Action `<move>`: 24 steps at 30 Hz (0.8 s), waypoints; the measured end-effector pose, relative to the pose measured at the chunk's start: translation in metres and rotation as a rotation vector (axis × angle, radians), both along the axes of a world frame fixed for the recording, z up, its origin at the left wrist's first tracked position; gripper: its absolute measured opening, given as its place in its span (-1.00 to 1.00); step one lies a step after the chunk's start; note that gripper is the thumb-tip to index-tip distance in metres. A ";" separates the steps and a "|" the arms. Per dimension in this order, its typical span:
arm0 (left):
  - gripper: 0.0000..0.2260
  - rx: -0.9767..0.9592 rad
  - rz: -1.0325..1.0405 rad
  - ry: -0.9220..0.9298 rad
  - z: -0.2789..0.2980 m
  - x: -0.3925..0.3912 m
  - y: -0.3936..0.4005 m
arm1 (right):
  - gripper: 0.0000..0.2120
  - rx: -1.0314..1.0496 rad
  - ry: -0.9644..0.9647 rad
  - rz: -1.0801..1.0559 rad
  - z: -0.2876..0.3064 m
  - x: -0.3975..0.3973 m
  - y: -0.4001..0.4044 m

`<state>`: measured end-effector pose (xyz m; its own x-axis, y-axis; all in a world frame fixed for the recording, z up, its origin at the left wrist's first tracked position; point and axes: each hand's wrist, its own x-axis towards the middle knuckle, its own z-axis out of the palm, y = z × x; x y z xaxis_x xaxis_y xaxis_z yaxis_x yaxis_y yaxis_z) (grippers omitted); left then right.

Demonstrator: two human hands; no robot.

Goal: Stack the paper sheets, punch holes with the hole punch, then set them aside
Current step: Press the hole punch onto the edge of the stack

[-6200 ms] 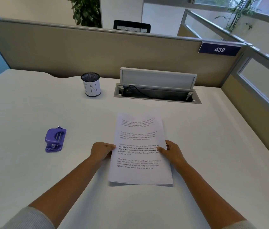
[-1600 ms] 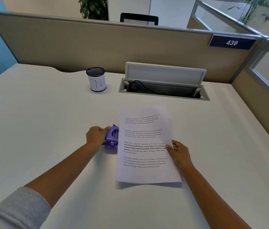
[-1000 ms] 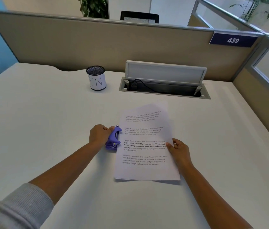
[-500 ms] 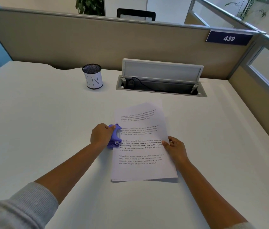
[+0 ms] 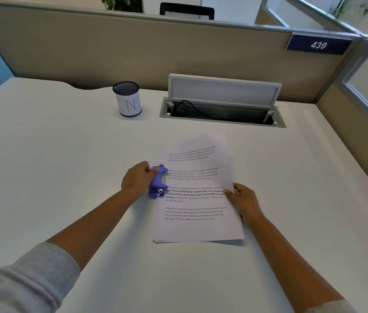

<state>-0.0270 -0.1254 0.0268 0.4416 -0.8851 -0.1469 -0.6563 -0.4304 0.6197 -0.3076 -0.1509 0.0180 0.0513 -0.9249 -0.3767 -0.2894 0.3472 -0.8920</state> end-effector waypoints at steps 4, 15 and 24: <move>-0.63 0.130 -0.044 0.175 0.005 0.013 -0.017 | -0.78 0.013 -0.042 -0.025 -0.001 0.000 0.000; -0.61 0.021 -0.001 -0.360 0.004 -0.014 -0.039 | -0.75 0.027 -0.020 -0.023 -0.002 -0.001 -0.002; -0.87 -0.130 -0.098 -0.513 -0.011 -0.012 -0.041 | -0.75 -0.016 0.013 -0.018 -0.002 0.000 0.000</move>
<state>-0.0386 -0.1665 0.0156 0.3423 -0.9224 0.1791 -0.9221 -0.2931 0.2529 -0.3075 -0.1511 0.0157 0.0300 -0.9314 -0.3628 -0.2951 0.3385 -0.8935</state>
